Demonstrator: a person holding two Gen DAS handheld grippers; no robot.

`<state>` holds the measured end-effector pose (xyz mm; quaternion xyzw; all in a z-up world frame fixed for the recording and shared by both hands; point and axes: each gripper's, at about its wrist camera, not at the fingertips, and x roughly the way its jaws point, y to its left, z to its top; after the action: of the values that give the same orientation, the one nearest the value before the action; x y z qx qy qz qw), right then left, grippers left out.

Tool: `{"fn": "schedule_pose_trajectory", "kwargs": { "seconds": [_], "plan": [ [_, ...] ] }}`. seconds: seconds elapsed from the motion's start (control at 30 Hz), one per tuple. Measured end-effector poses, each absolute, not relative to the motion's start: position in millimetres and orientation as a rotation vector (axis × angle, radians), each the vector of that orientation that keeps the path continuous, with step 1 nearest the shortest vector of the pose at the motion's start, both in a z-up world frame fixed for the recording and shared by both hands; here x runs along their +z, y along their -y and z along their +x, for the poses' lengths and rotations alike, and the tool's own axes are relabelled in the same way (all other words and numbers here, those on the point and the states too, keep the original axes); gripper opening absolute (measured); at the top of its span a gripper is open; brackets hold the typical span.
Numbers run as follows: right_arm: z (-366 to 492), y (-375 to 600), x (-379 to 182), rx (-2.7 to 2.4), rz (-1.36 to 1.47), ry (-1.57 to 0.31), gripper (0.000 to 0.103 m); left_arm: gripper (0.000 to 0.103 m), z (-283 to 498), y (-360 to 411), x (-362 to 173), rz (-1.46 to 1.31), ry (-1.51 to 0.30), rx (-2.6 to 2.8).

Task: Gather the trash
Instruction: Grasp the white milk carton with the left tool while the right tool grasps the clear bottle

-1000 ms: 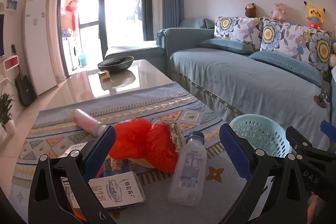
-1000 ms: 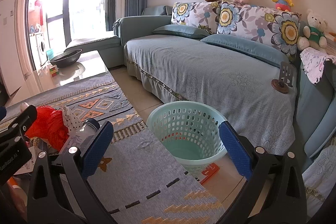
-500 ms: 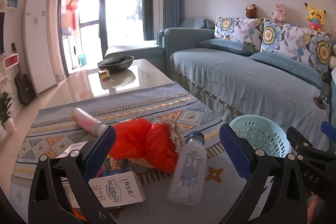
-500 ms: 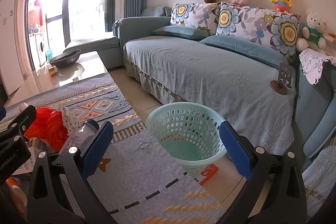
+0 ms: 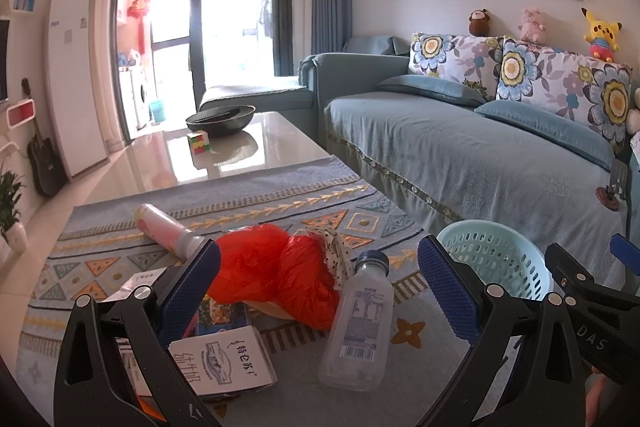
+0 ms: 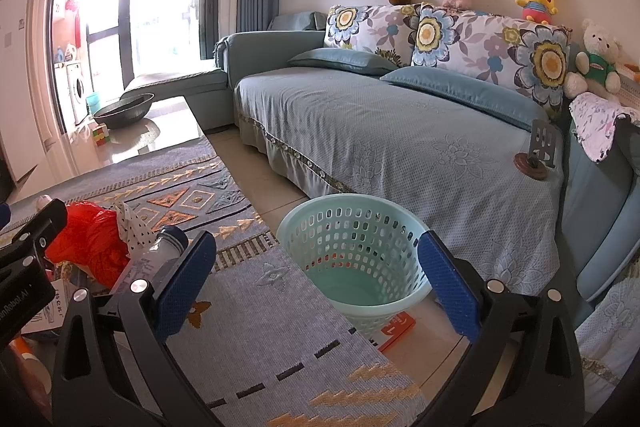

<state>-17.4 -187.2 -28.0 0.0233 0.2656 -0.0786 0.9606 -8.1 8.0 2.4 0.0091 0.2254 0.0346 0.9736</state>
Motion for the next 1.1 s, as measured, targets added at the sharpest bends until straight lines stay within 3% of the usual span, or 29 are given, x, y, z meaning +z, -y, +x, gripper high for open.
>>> {"fn": "schedule_pose_trajectory", "kwargs": {
  "seconds": [0.37, 0.43, 0.6, 0.8, 1.1],
  "plan": [
    [-18, 188, -24, -0.162, 0.047, -0.518, 0.096, 0.095, -13, -18, 10, -0.014, -0.449, 0.098],
    [-18, 188, -19, -0.15, 0.029, -0.505, 0.092, 0.096, -17, -28, 13, -0.031, -0.452, 0.122],
    [-11, 179, -13, -0.039, 0.005, -0.525, 0.066, 0.096, -36, -79, 13, -0.149, -0.499, 0.198],
    [17, 146, -13, 0.177, -0.009, -0.603, 0.048, 0.096, -36, -159, 25, -0.275, -0.58, 0.25],
    [63, 84, -50, 0.295, -0.025, -0.789, 0.047, 0.092, 5, -224, -12, -0.4, -0.799, 0.188]
  ]
}}
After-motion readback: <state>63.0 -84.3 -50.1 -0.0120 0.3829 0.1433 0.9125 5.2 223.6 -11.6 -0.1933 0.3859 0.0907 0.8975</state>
